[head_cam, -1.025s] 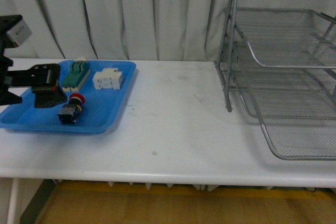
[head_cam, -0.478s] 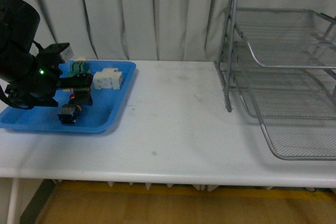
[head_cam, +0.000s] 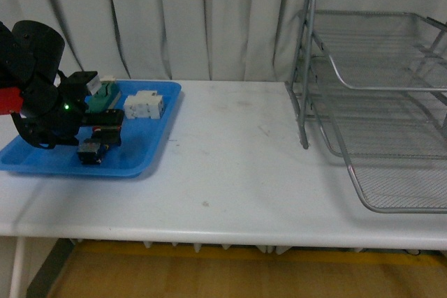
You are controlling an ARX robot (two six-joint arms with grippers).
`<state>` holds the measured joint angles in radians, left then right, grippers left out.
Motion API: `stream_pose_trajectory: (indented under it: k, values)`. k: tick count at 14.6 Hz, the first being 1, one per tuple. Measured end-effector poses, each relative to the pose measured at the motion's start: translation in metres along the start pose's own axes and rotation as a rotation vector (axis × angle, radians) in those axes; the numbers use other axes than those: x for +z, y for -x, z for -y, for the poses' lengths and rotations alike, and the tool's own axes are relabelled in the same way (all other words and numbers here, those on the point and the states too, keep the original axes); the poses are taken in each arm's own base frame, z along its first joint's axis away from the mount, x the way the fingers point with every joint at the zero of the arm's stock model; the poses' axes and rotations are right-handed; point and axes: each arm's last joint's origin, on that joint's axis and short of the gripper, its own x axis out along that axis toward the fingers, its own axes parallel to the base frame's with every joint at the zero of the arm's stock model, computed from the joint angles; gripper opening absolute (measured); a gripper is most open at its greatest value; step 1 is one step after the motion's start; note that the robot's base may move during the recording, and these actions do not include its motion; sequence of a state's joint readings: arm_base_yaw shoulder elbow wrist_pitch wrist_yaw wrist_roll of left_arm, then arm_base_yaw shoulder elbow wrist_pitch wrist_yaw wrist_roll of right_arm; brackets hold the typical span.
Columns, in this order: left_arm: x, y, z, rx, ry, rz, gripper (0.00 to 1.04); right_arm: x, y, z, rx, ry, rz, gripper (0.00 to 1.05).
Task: Place button on rack with both arms
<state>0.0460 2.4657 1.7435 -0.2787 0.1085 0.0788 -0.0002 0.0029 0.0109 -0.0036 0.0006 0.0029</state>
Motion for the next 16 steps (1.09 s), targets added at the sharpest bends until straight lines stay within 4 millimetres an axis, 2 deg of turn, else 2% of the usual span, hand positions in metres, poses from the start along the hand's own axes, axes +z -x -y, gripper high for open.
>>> stream_pose_trajectory:
  k: [2, 5, 7, 9, 10, 11, 13, 14, 16]
  values:
    - [-0.001, -0.005, -0.001, 0.007, -0.008, -0.006, 0.95, 0.0, 0.0, 0.0, 0.0, 0.0, 0.0, 0.98]
    - [-0.002, -0.007, -0.001, 0.018, -0.021, 0.003, 0.66, 0.0, 0.0, 0.0, 0.0, 0.0, 0.0, 0.98]
    - [-0.011, 0.003, 0.003, 0.004, -0.018, -0.004, 0.41, 0.0, 0.0, 0.0, 0.0, 0.0, 0.0, 0.98]
    - [-0.018, 0.017, 0.01, -0.015, 0.004, 0.004, 0.37, 0.0, 0.0, 0.0, 0.0, 0.0, 0.0, 0.98]
    - [-0.021, 0.033, 0.014, -0.028, 0.017, 0.016, 0.37, 0.0, 0.0, 0.0, 0.0, 0.0, 0.0, 0.98]
    - [-0.02, 0.061, 0.018, -0.032, 0.022, 0.069, 0.37, 0.0, 0.0, 0.0, 0.0, 0.0, 0.0, 0.98]
    - [-0.025, 0.148, 0.029, 0.009, 0.0, 0.219, 0.37, 0.0, 0.0, 0.0, 0.0, 0.0, 0.0, 0.98]
    - [-0.049, 0.202, 0.037, 0.011, -0.01, 0.263, 0.37, 0.0, 0.0, 0.0, 0.0, 0.0, 0.0, 0.98]
    - [-0.116, 0.263, 0.048, -0.001, 0.021, 0.252, 0.37, 0.0, 0.0, 0.0, 0.0, 0.0, 0.0, 0.98]
